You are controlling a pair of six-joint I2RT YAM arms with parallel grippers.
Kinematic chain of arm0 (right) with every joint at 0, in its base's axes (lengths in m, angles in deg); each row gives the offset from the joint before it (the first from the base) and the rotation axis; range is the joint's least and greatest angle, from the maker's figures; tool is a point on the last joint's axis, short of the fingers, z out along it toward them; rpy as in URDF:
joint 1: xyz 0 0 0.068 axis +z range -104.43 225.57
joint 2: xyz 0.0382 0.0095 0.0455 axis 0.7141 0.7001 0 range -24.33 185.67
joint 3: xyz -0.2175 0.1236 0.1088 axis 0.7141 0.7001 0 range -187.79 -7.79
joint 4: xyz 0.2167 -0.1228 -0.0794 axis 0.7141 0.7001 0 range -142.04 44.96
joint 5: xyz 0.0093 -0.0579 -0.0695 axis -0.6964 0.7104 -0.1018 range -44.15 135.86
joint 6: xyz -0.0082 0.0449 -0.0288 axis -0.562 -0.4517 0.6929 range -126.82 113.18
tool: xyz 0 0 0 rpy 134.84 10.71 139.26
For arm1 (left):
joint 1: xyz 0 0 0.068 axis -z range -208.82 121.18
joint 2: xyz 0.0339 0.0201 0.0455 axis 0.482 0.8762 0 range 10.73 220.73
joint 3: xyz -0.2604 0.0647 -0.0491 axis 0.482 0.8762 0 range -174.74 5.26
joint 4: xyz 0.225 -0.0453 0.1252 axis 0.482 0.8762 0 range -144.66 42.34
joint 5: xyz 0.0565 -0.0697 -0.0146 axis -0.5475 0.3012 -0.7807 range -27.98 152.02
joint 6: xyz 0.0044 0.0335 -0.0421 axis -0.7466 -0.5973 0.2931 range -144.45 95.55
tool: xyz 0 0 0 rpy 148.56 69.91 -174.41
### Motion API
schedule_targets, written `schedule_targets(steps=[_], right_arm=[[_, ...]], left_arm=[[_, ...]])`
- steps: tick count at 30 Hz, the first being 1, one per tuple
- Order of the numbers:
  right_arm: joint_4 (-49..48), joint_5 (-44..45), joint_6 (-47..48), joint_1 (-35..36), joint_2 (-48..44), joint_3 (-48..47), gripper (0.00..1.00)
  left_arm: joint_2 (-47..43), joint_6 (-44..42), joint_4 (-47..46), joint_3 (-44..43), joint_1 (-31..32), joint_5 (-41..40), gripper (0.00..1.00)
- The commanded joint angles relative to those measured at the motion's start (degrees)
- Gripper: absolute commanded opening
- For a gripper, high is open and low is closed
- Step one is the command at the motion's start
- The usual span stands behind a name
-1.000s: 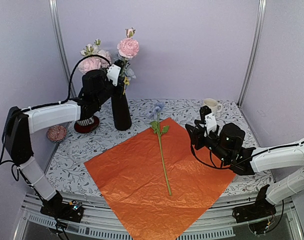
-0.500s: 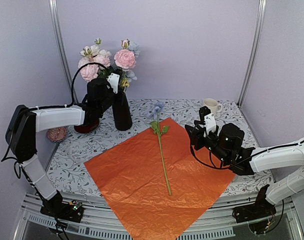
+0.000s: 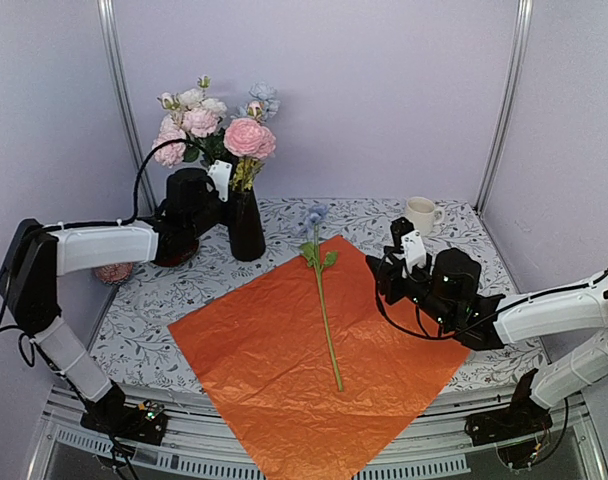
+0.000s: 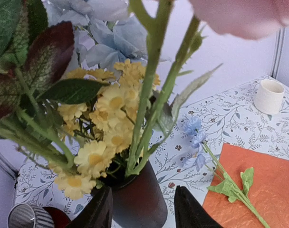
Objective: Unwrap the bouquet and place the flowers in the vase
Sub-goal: Place the fake flower in the vase.
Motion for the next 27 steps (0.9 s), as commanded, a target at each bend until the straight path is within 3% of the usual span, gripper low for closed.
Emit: schedule_targets(steps=[1,7,16,27], right_arm=[[3.21,-3.14,-2.19,-0.39,2.14,-3.26,0.47],[17.97,-9.44,-12.56,-0.22,3.94,-9.10,0.47],[38.29,-9.19,-26.65,2.99,7.36,-18.30,0.47],[63.26,-7.66,-34.17,8.49,22.01,-35.25,0.46]], left_arm=[[-6.09,3.24,0.73,4.88,-0.29,2.26,0.49],[-15.69,7.57,4.11,12.22,0.04,6.38,0.56],[-29.77,14.08,8.18,22.82,0.23,13.38,0.63],[-35.89,17.46,7.69,31.93,0.15,21.52,0.64]])
